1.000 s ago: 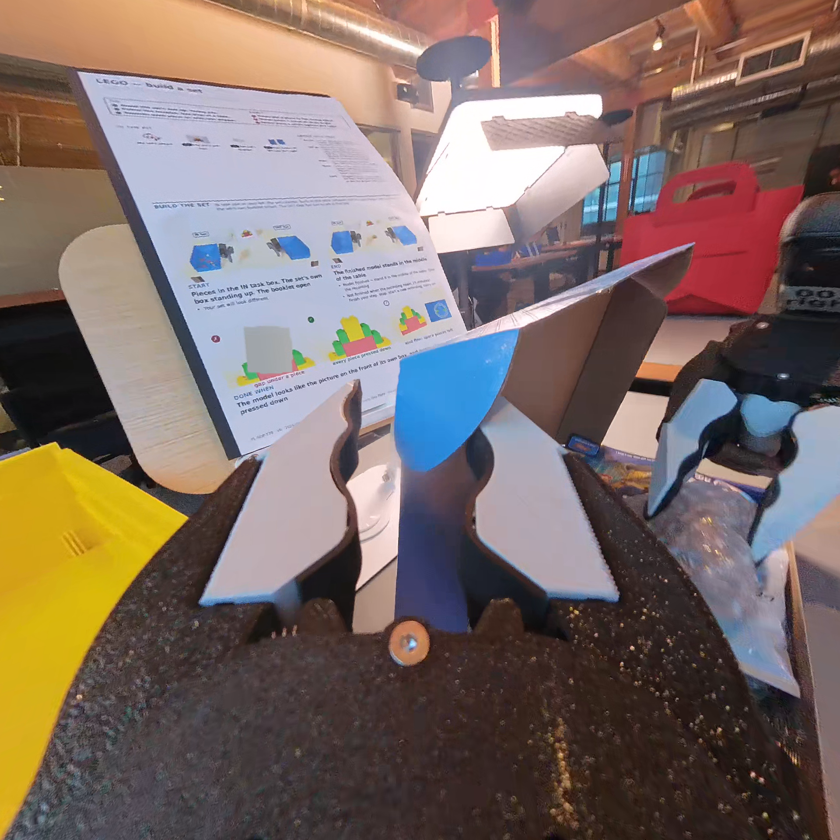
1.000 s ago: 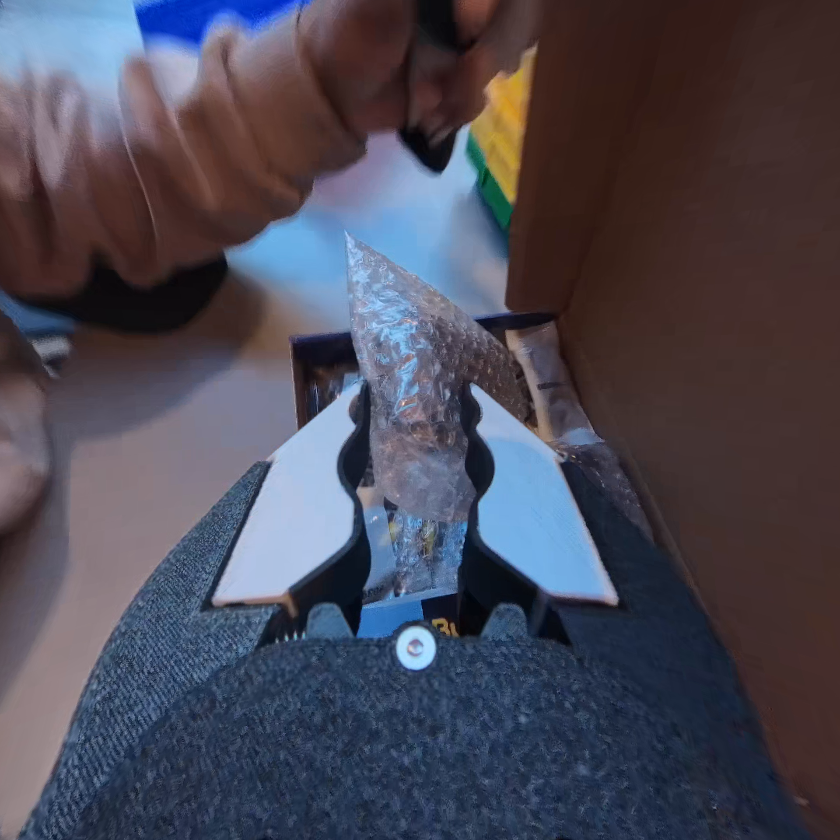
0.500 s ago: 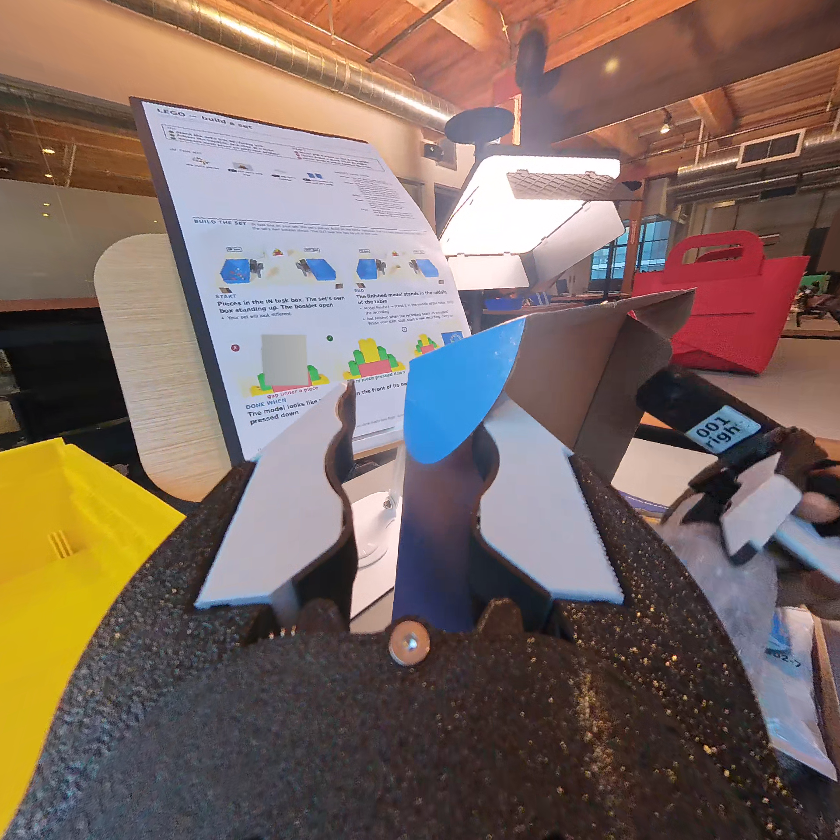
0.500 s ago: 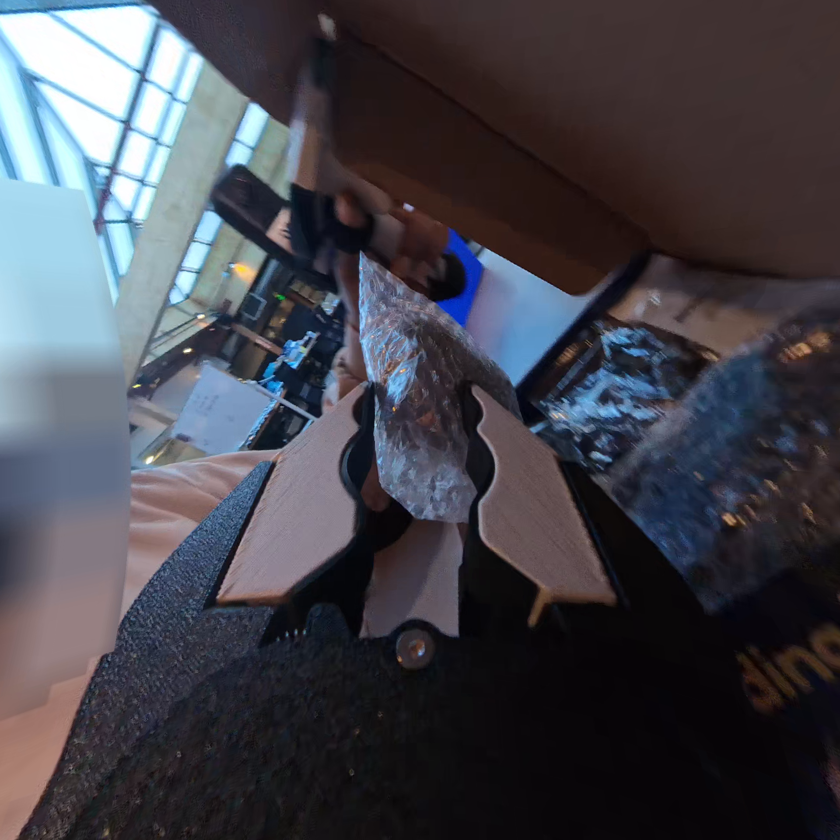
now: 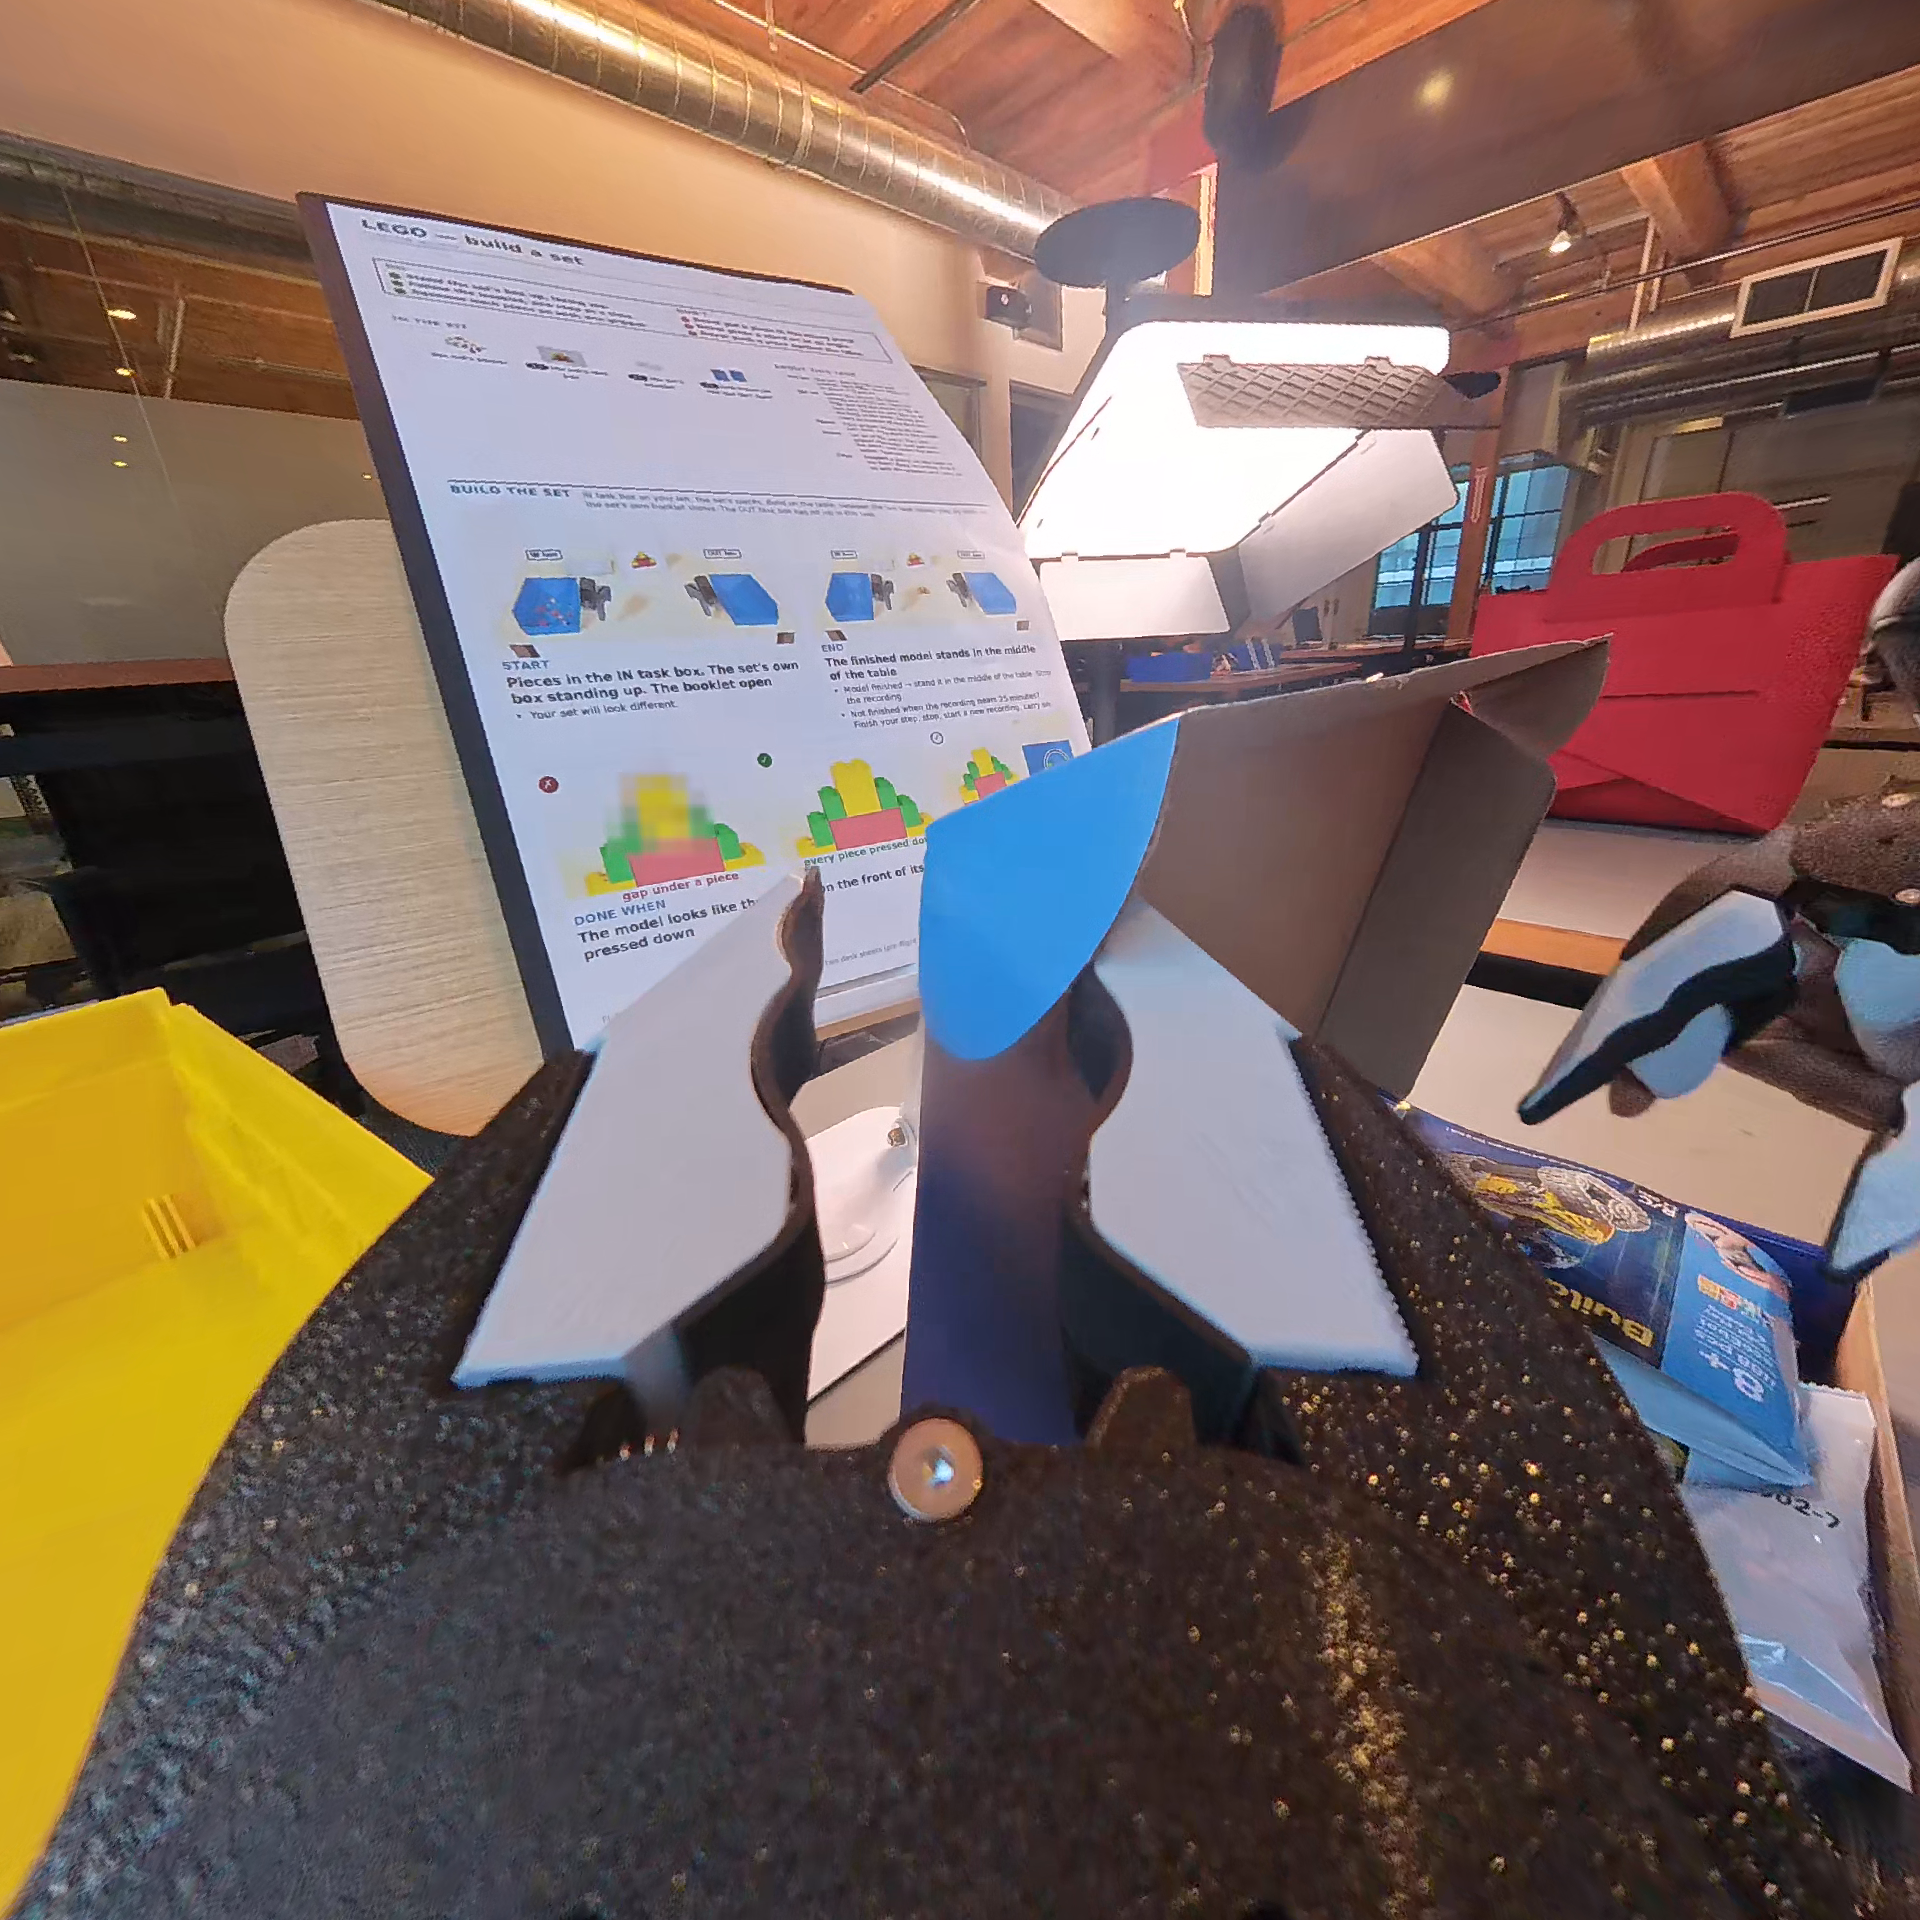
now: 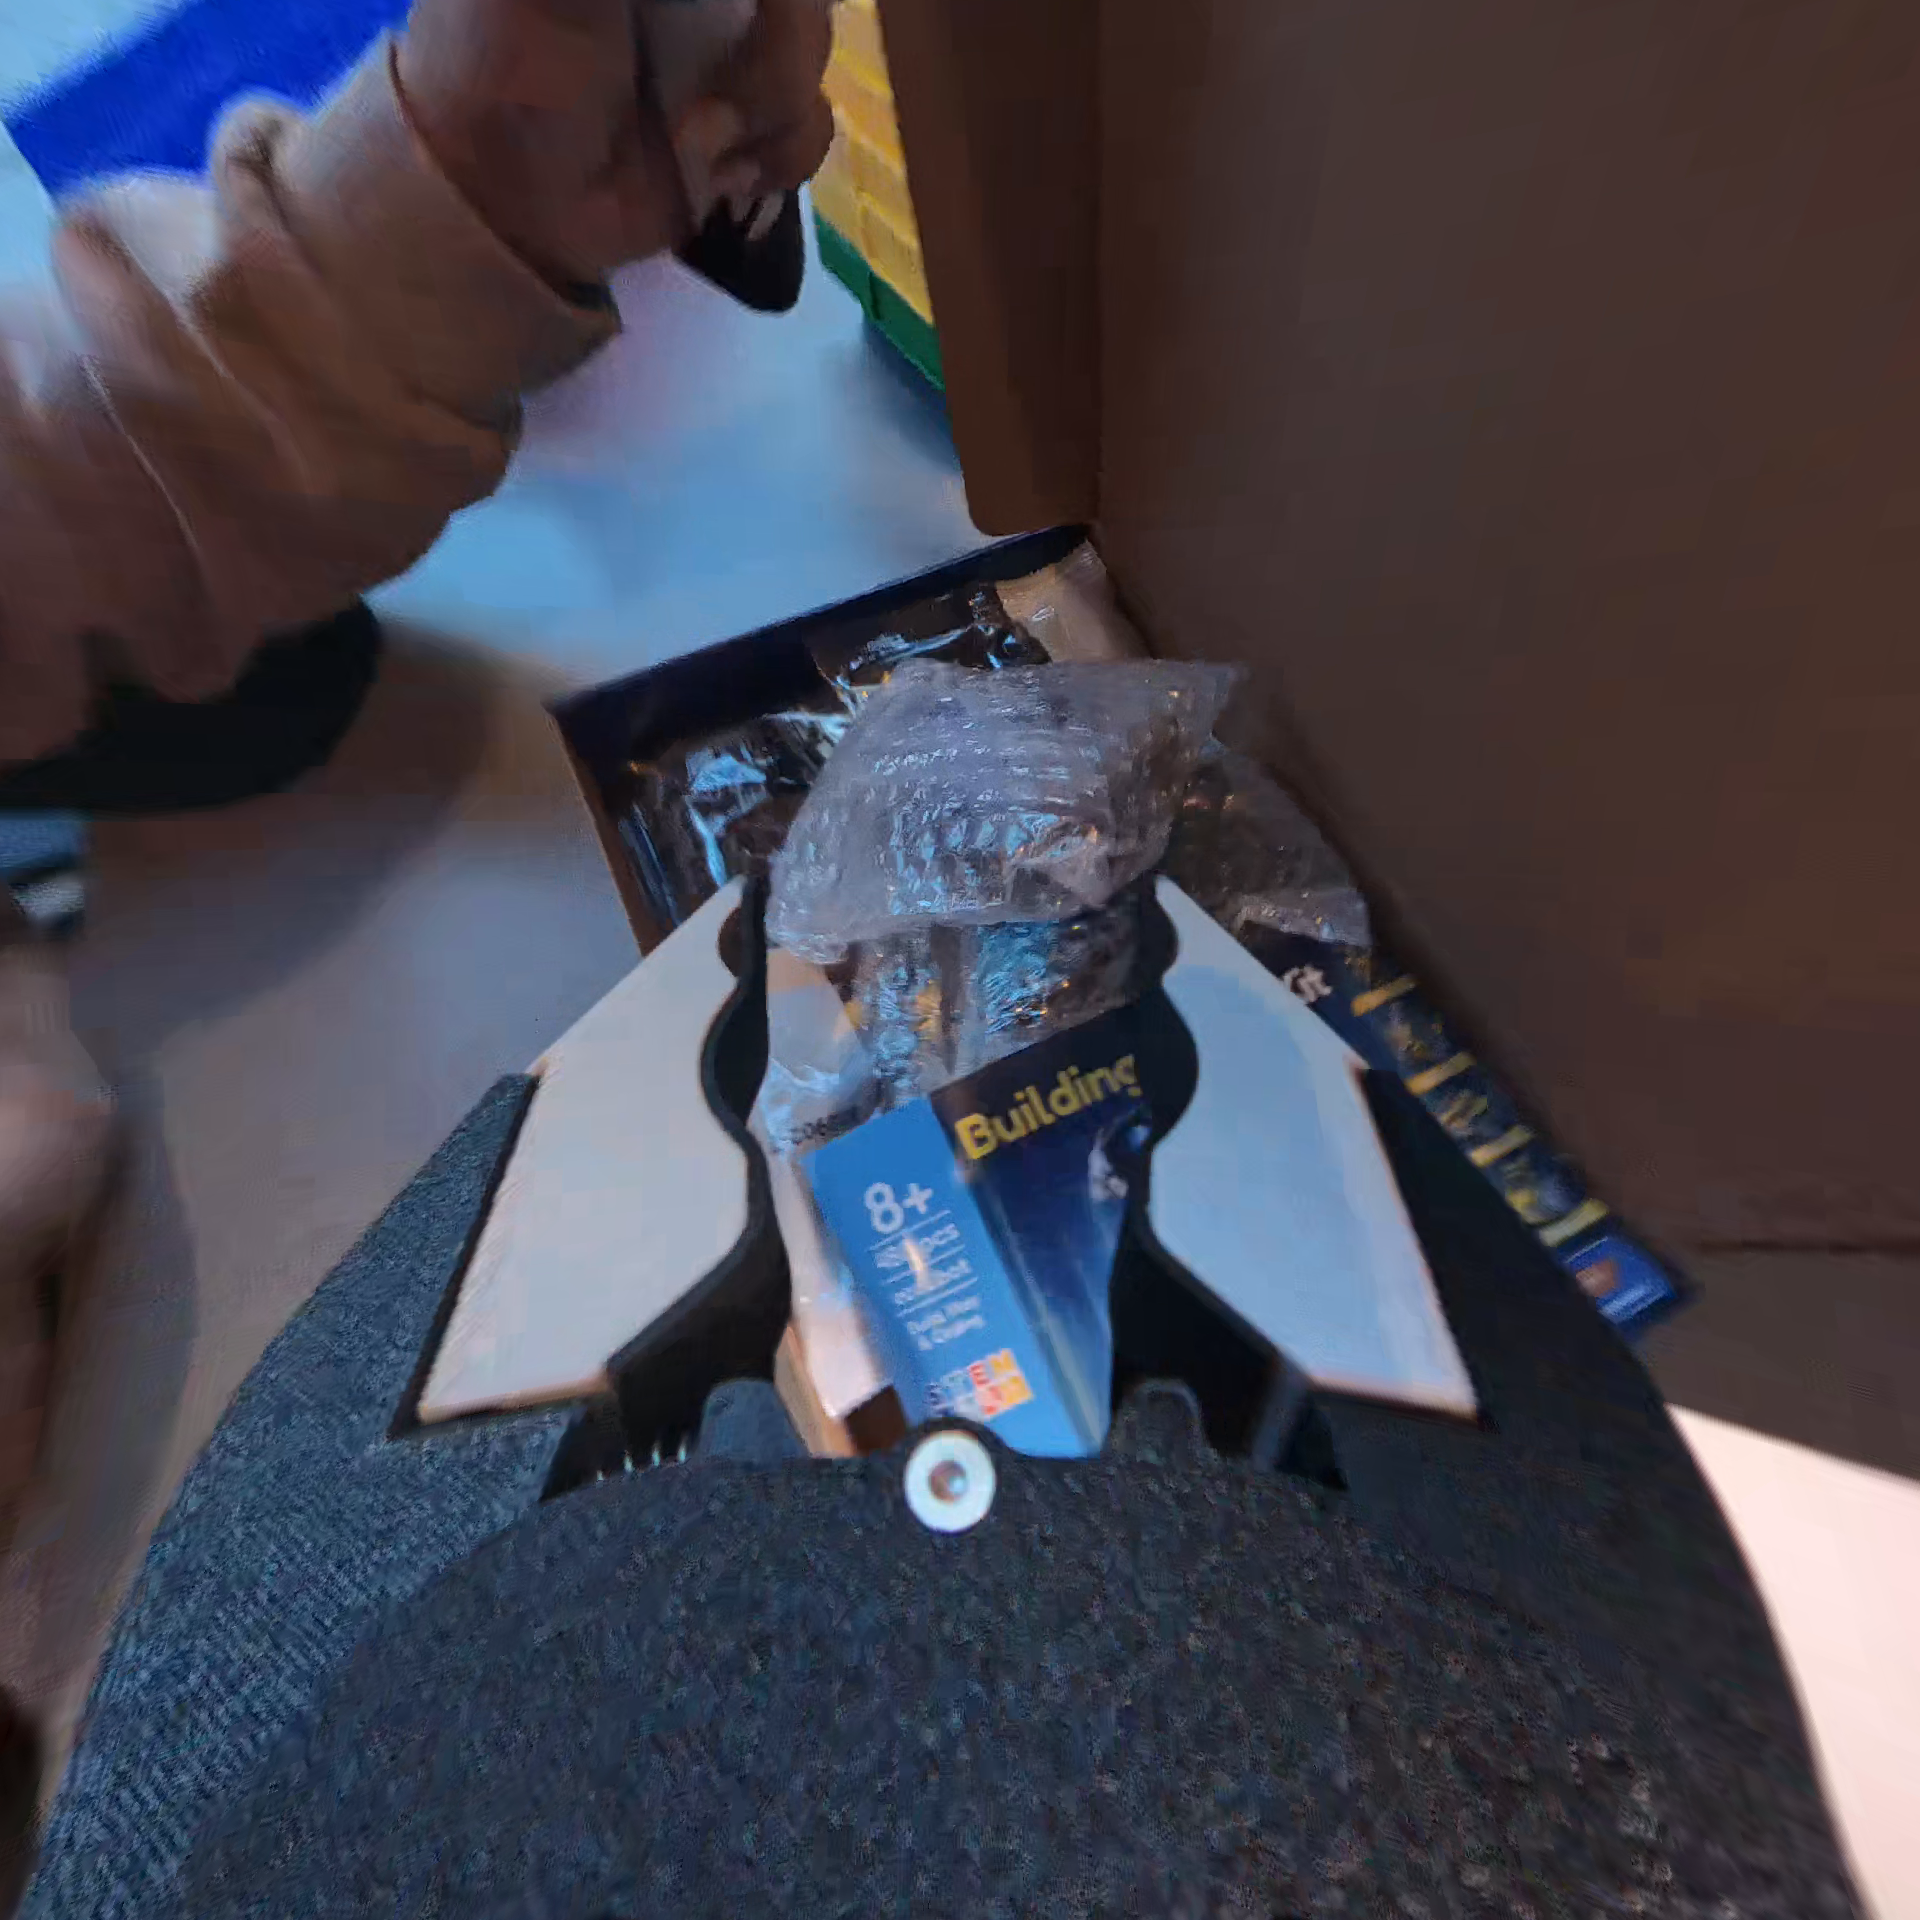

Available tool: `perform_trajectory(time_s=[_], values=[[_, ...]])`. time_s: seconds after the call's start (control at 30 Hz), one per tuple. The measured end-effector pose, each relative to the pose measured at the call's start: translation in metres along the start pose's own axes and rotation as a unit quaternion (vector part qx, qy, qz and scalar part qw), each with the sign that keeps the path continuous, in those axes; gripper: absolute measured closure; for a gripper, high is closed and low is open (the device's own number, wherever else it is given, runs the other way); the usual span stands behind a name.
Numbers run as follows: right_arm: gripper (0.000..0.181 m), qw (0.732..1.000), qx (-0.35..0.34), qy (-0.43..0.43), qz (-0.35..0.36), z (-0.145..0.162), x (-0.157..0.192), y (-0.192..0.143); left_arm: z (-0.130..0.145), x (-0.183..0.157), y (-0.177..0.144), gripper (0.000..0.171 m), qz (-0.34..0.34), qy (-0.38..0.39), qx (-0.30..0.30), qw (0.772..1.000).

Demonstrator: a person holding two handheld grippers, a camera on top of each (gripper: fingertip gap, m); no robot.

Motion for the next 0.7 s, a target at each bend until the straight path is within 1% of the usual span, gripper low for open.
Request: perform_trajectory(time_s=[0.03,0.1,0.13,0.17,0.2,0.27,0.33,0.4,0.47,0.53,0.6,0.63,0.7], values=[[0.102,0.998,0.024,-0.050,-0.007,0.000,0.001,0.007,0.000,0.000,0.000,0.126,0.001,0.001,0.000,1.000],[0.092,0.984,0.079,-0.157,-0.030,0.003,0.003,0.027,0.000,-0.002,0.000,0.126,0.003,0.005,0.002,1.000],[0.084,0.972,0.106,-0.205,-0.046,0.006,0.004,0.039,0.000,-0.002,0.000,0.127,0.004,0.006,0.002,1.000],[0.081,0.960,0.127,-0.240,-0.063,0.007,0.004,0.052,0.000,-0.003,0.000,0.128,0.005,0.006,0.003,1.000],[0.080,0.949,0.147,-0.268,-0.079,0.008,0.002,0.065,0.000,-0.004,0.000,0.129,0.008,0.007,0.004,1.000],[0.073,0.923,0.195,-0.314,-0.110,0.014,-0.006,0.088,-0.001,-0.005,-0.001,0.129,0.011,0.014,0.006,1.000],[0.070,0.904,0.241,-0.324,-0.142,0.021,-0.014,0.105,-0.002,-0.005,-0.002,0.129,0.014,0.022,0.011,1.000],[0.077,0.901,0.263,-0.314,-0.143,0.022,-0.017,0.116,-0.002,-0.005,-0.003,0.129,0.014,0.028,0.016,0.999],[0.098,0.912,0.281,-0.278,-0.112,0.012,-0.017,0.117,-0.003,-0.004,-0.003,0.129,0.013,0.035,0.020,0.999],[0.100,0.927,0.292,-0.219,-0.091,0.012,-0.008,0.115,-0.004,-0.004,-0.003,0.129,0.012,0.035,0.021,0.999],[0.101,0.940,0.288,-0.172,-0.064,0.014,-0.001,0.110,-0.003,-0.003,-0.003,0.129,0.010,0.029,0.021,0.999],[0.103,0.948,0.284,-0.127,-0.065,0.015,0.005,0.106,-0.003,-0.003,-0.003,0.129,0.010,0.026,0.021,0.999],[0.106,0.962,0.264,-0.010,-0.073,0.019,0.022,0.099,-0.003,-0.004,-0.003,0.130,0.010,0.025,0.023,0.999]])
Point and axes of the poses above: each gripper's, where its closed fingertips meet, y out along the fingers, z out of its underside, x = y × z across the jaws, the point moved 6 cm from there along -y, back along the fingers, and after that the axes turned 11 degrees about -x, right-handed, at the moved point
